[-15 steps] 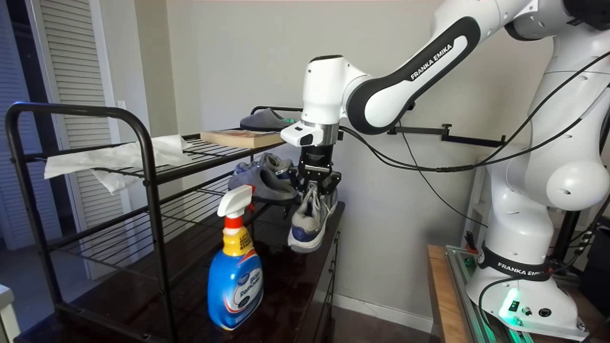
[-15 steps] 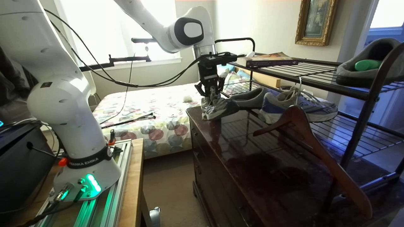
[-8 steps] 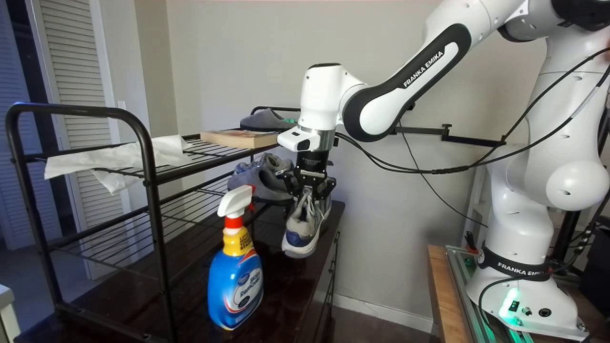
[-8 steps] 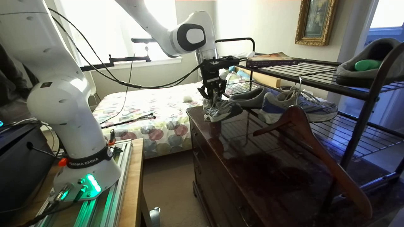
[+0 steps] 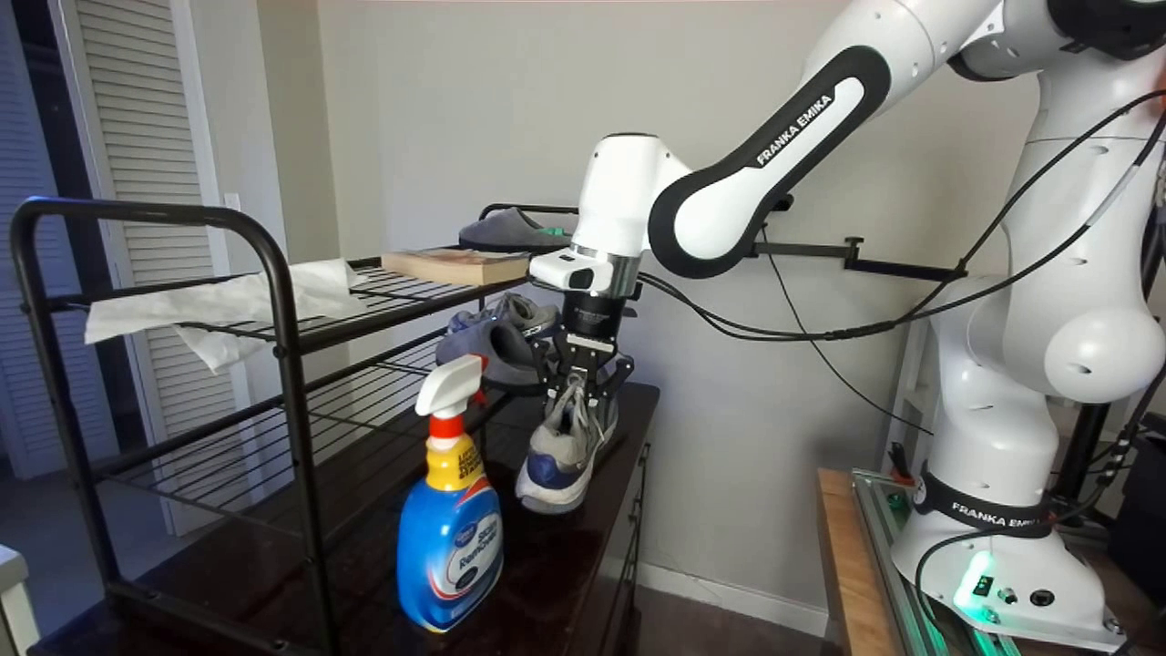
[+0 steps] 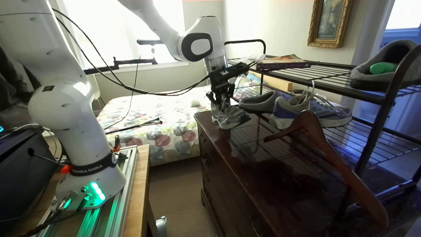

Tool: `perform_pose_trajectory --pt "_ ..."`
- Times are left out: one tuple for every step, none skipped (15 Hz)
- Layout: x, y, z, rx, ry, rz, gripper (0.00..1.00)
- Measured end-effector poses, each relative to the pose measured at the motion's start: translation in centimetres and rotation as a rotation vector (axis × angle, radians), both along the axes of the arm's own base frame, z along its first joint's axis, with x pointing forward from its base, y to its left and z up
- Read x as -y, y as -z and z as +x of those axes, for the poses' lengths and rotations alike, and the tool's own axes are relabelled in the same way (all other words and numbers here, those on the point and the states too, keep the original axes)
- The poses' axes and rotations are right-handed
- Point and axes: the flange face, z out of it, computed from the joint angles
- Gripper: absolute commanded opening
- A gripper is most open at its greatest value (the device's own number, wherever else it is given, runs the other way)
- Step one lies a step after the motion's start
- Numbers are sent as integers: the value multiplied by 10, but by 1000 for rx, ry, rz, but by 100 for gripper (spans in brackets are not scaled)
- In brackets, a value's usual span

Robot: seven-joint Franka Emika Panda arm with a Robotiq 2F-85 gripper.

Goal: Remove the shoe from the top rack and put it on the table

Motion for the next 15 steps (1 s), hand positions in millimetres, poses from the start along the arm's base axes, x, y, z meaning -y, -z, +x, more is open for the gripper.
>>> perform_pose_trajectory --pt "2 1 1 8 -16 27 9" --pt "5 3 2 13 -33 52 9" --pt "7 5 4 15 -47 75 9" --pt "10 6 5 14 -61 90 9" --pt "12 8 5 13 -71 103 9" --pt "15 9 6 12 -78 115 9" --pt "17 11 6 9 -81 123 9" --pt "19 14 7 2 -74 126 9" --pt "22 19 7 -7 -65 125 9" --pt "25 25 8 -20 -46 125 9" --pt "29 32 9 -32 -27 123 9" --pt "31 40 9 -49 -13 121 9" --pt "33 49 10 -66 -7 120 9" --pt "34 57 10 -82 -4 118 9" --pt "34 65 11 -96 -3 116 9"
